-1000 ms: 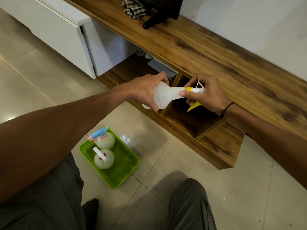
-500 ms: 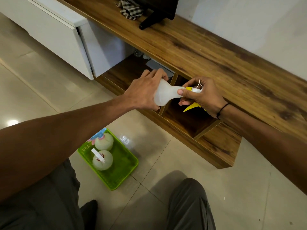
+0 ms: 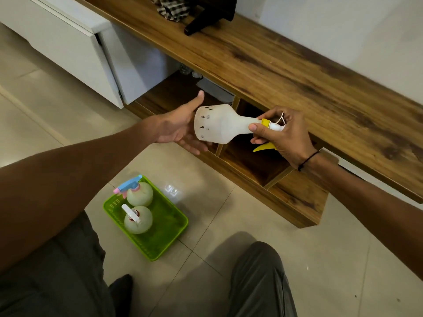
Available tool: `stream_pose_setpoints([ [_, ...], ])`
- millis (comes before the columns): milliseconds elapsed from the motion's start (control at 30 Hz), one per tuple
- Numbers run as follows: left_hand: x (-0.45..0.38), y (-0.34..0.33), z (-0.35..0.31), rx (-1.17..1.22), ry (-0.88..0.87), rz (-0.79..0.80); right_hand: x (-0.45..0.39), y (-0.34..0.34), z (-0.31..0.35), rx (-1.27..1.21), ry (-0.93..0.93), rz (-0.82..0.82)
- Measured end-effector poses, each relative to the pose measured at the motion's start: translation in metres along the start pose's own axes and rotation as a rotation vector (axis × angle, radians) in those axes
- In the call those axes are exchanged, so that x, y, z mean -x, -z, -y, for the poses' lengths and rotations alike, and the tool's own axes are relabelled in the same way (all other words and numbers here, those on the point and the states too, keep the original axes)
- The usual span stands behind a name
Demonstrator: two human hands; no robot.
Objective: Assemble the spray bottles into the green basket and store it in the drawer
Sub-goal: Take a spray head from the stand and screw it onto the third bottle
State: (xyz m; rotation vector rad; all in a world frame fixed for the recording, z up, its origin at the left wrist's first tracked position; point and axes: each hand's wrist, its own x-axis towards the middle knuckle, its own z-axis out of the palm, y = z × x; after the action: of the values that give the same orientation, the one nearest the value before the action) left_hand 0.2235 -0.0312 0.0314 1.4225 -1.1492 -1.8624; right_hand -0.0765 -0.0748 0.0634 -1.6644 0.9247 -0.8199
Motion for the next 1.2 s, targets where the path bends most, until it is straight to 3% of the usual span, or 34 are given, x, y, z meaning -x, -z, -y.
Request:
stream_pose_setpoints([
  [267,-0.003,0.011,0.004,0.169,-0.138,0.097,0.004,-0.002,-0.007,-0.067,-0.051,0.066],
  [433,-0.004,-0.002,0.006,0.056,-0.260,0.075,0.005,-0.001,-0.010,-0.124,-0.083,0.040],
  [600,-0.004,0.005,0.002,0.195,-0.153,0.105,0.007,-0.005,-0.013,-0.090,-0.047,0.004],
  [733,-0.007,0.015,0.005,0.122,0.036,0.132,0.009,-0.011,-0.016,0.032,0.015,0.017],
  [1033,-0.003,0.019,0.017,0.205,-0.206,0.167,0.011,-0.016,-0.023,0.064,0.008,-0.007],
  [1100,-0.004,0.016,0.018,0.273,-0.130,0.153,0.011,-0.023,-0.021,0.127,0.052,-0.003],
  [1200,-0.005,0.016,0.016,0.156,0.041,0.120,0.012,-0.026,-0.022,0.165,0.078,-0.004],
])
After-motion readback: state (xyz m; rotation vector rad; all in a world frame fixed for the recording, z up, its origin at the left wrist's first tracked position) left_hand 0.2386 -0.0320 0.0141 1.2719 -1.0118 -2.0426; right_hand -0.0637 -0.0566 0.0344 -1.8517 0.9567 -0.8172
